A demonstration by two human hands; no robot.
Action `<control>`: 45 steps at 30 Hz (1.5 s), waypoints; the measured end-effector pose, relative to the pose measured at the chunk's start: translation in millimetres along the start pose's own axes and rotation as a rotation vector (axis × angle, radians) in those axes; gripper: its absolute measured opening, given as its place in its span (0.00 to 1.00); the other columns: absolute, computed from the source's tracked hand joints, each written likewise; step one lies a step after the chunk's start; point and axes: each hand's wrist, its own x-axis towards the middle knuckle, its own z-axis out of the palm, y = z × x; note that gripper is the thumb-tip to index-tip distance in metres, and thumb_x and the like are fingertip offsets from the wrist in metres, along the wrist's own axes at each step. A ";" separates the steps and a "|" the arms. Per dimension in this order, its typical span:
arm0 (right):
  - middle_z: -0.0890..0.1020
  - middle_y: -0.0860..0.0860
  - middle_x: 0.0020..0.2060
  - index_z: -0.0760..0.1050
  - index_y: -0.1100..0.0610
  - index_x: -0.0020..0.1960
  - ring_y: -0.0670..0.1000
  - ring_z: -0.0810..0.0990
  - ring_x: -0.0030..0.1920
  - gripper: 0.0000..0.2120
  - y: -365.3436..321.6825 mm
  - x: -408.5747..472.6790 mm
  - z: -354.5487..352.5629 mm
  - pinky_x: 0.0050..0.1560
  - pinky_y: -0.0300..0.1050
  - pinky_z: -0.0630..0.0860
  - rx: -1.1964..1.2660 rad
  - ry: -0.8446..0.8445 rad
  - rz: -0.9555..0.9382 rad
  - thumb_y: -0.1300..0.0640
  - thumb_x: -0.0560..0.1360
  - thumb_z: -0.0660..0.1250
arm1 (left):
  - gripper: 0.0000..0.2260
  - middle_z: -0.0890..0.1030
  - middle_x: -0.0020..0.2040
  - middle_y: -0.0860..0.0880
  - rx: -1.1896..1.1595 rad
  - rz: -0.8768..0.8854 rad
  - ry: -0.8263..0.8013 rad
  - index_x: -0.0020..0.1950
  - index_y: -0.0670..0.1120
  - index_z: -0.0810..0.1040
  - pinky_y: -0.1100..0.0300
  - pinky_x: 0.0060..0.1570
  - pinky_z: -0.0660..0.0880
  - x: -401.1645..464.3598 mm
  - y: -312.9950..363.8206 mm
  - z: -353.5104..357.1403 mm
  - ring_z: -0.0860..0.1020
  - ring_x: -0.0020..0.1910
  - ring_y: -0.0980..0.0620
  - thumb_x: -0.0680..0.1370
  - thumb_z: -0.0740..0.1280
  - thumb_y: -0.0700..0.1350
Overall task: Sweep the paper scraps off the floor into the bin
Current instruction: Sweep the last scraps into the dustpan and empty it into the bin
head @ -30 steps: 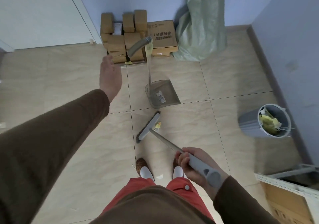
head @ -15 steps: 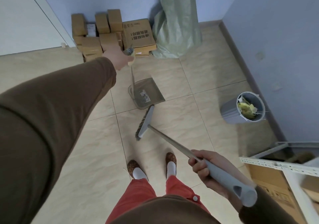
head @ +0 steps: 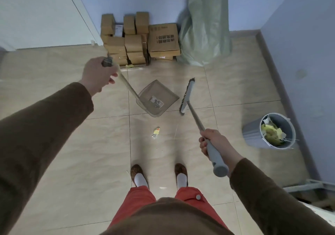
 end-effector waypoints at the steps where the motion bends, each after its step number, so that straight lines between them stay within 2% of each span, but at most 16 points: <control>1: 0.74 0.55 0.37 0.67 0.59 0.65 0.46 0.72 0.26 0.15 -5.7 10.4 -3.7 0.22 0.37 0.73 -0.059 -0.002 -0.018 0.60 0.80 0.65 | 0.10 0.85 0.46 0.46 -0.016 -0.022 0.040 0.59 0.50 0.78 0.57 0.26 0.73 -12.1 4.3 -10.7 0.79 0.32 0.50 0.79 0.68 0.50; 3: 0.74 0.55 0.39 0.65 0.58 0.67 0.47 0.72 0.28 0.17 -18.9 31.6 -8.0 0.23 0.37 0.73 -0.173 -0.031 -0.051 0.62 0.80 0.64 | 0.11 0.85 0.46 0.47 -0.029 -0.048 0.113 0.57 0.47 0.81 0.65 0.20 0.67 -36.0 14.4 -26.4 0.75 0.29 0.51 0.78 0.69 0.50; 5: 0.73 0.56 0.40 0.64 0.58 0.67 0.48 0.72 0.30 0.17 -34.8 54.6 -7.4 0.24 0.38 0.73 -0.299 -0.077 -0.082 0.63 0.80 0.63 | 0.11 0.85 0.44 0.46 -0.048 -0.089 0.137 0.55 0.44 0.82 0.68 0.17 0.66 -58.4 20.4 -38.1 0.73 0.24 0.53 0.77 0.70 0.50; 9: 0.73 0.57 0.40 0.64 0.60 0.69 0.50 0.72 0.30 0.19 -63.2 111.8 7.7 0.25 0.40 0.72 -0.602 -0.136 -0.119 0.65 0.80 0.60 | 0.12 0.87 0.44 0.46 -0.176 -0.345 -0.043 0.53 0.44 0.81 0.67 0.19 0.70 -98.0 14.8 -45.7 0.72 0.19 0.55 0.78 0.70 0.53; 11: 0.74 0.57 0.40 0.64 0.60 0.71 0.50 0.72 0.29 0.19 -73.0 139.1 19.8 0.24 0.39 0.72 -0.755 -0.140 -0.141 0.66 0.80 0.59 | 0.12 0.87 0.42 0.47 -0.205 -0.388 -0.015 0.52 0.42 0.80 0.67 0.17 0.67 -116.0 3.5 -47.4 0.70 0.18 0.56 0.79 0.69 0.51; 14: 0.76 0.61 0.45 0.65 0.60 0.71 0.55 0.77 0.32 0.18 -74.2 177.5 33.6 0.32 0.45 0.77 -1.039 -0.172 -0.096 0.63 0.82 0.55 | 0.13 0.86 0.36 0.45 -0.178 -0.416 0.066 0.51 0.39 0.80 0.69 0.17 0.64 -140.6 -17.1 -48.4 0.67 0.16 0.56 0.79 0.69 0.49; 17: 0.77 0.60 0.40 0.67 0.61 0.71 0.57 0.76 0.37 0.19 -54.1 193.4 44.1 0.35 0.46 0.74 -1.297 -0.133 -0.108 0.63 0.81 0.51 | 0.12 0.78 0.22 0.47 -0.123 -0.507 0.039 0.47 0.39 0.81 0.69 0.18 0.62 -170.6 -35.4 -50.5 0.65 0.16 0.54 0.79 0.68 0.49; 21: 0.77 0.60 0.58 0.62 0.54 0.76 0.59 0.78 0.51 0.24 -7.4 186.8 32.2 0.49 0.49 0.78 -1.598 -0.124 -0.239 0.60 0.80 0.52 | 0.17 0.71 0.20 0.45 -0.061 -0.570 -0.023 0.47 0.38 0.85 0.60 0.23 0.58 -205.8 -62.9 -57.8 0.65 0.21 0.48 0.77 0.69 0.53; 25: 0.75 0.55 0.41 0.55 0.48 0.77 0.54 0.76 0.37 0.29 23.3 161.1 -25.1 0.32 0.45 0.72 -1.862 -0.184 -0.209 0.63 0.77 0.52 | 0.12 0.74 0.19 0.51 -0.052 -0.582 -0.055 0.47 0.38 0.83 0.61 0.27 0.59 -236.4 -78.2 -49.2 0.64 0.23 0.49 0.79 0.68 0.47; 29: 0.77 0.53 0.40 0.55 0.44 0.75 0.53 0.77 0.37 0.28 22.1 120.1 -92.6 0.33 0.46 0.72 -2.098 -0.132 -0.193 0.62 0.78 0.52 | 0.08 0.79 0.23 0.50 -0.118 -0.573 -0.078 0.48 0.40 0.81 0.60 0.30 0.59 -267.6 -97.4 -42.7 0.63 0.27 0.49 0.79 0.68 0.44; 32: 0.79 0.52 0.42 0.60 0.41 0.74 0.52 0.78 0.39 0.25 13.5 84.9 -131.0 0.37 0.46 0.74 -2.134 -0.079 -0.210 0.59 0.80 0.52 | 0.08 0.87 0.41 0.43 -0.131 -0.543 -0.115 0.52 0.41 0.81 0.60 0.29 0.61 -287.4 -117.1 -41.5 0.64 0.28 0.49 0.78 0.70 0.44; 33: 0.79 0.51 0.42 0.62 0.42 0.73 0.51 0.79 0.38 0.22 12.9 70.5 -143.0 0.36 0.45 0.74 -2.104 -0.066 -0.221 0.57 0.81 0.52 | 0.08 0.87 0.43 0.43 -0.123 -0.530 -0.137 0.53 0.41 0.81 0.59 0.29 0.63 -293.4 -122.3 -40.4 0.65 0.28 0.49 0.79 0.69 0.44; 37: 0.77 0.52 0.36 0.67 0.42 0.68 0.49 0.75 0.28 0.15 45.2 4.5 -186.0 0.23 0.42 0.71 -1.798 0.017 -0.199 0.52 0.83 0.53 | 0.08 0.88 0.43 0.47 -0.104 -0.467 -0.225 0.56 0.44 0.80 0.59 0.30 0.67 -311.6 -135.9 -28.5 0.69 0.28 0.49 0.79 0.69 0.46; 39: 0.76 0.54 0.33 0.67 0.43 0.67 0.49 0.71 0.22 0.14 69.2 -9.3 -185.5 0.21 0.39 0.67 -1.609 0.037 -0.174 0.52 0.83 0.54 | 0.08 0.88 0.43 0.47 -0.102 -0.445 -0.229 0.55 0.44 0.80 0.59 0.29 0.69 -318.3 -140.6 -20.8 0.70 0.28 0.49 0.79 0.69 0.47; 42: 0.78 0.56 0.35 0.67 0.49 0.65 0.50 0.73 0.25 0.12 92.7 6.6 -152.0 0.24 0.41 0.70 -1.441 0.026 -0.198 0.54 0.82 0.59 | 0.09 0.87 0.44 0.45 -0.117 -0.424 -0.212 0.54 0.43 0.80 0.59 0.28 0.69 -322.6 -142.2 -8.8 0.70 0.28 0.50 0.79 0.69 0.47; 45: 0.77 0.58 0.39 0.64 0.56 0.65 0.52 0.74 0.28 0.16 112.3 39.1 -103.3 0.26 0.43 0.73 -1.394 -0.002 -0.160 0.59 0.79 0.63 | 0.09 0.87 0.45 0.42 -0.144 -0.433 -0.192 0.54 0.42 0.80 0.59 0.28 0.69 -323.5 -142.6 7.7 0.70 0.28 0.50 0.79 0.69 0.47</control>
